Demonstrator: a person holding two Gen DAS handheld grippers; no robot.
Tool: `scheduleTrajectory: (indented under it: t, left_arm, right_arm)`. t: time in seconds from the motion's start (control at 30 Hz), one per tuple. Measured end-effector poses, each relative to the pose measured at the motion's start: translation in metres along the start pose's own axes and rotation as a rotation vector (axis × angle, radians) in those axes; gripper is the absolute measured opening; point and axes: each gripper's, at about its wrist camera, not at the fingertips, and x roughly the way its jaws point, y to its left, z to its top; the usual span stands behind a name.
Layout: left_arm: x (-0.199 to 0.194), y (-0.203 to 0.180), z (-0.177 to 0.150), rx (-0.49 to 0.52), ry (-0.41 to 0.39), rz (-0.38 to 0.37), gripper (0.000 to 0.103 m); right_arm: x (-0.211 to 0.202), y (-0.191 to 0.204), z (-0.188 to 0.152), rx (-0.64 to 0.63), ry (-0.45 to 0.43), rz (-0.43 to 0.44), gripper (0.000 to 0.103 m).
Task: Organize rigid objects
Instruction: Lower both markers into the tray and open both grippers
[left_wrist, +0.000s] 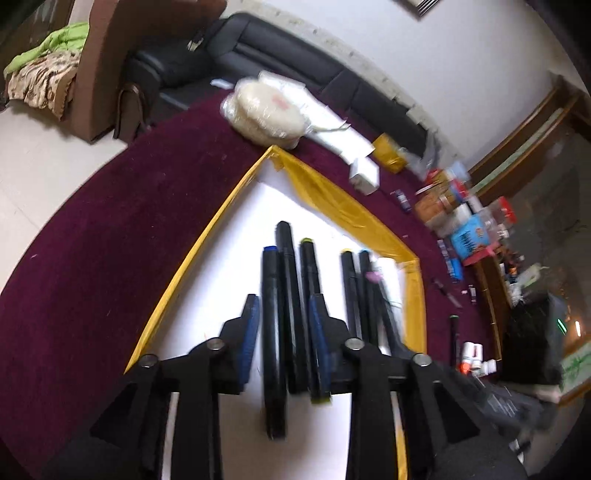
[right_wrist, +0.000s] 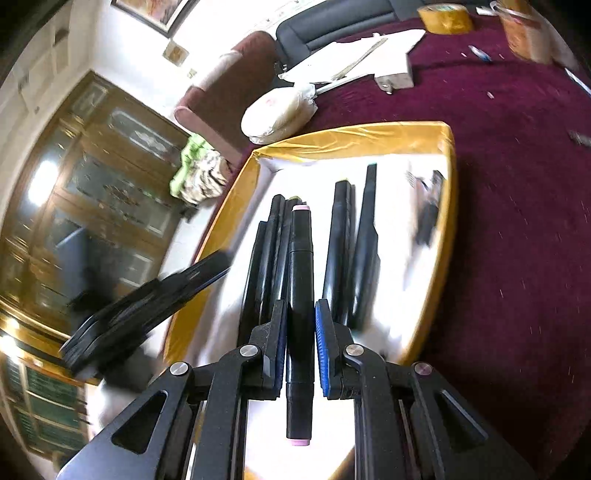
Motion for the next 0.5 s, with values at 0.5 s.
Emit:
scheduleTrajectory:
  t: [0.5]
  left_arm:
    - [-0.073, 0.031, -0.053, -0.109, -0.171, -0.098, 0.053]
  right_arm:
    - [0.024, 0.015, 0.021, -0.049, -0.01, -0.159, 0.021]
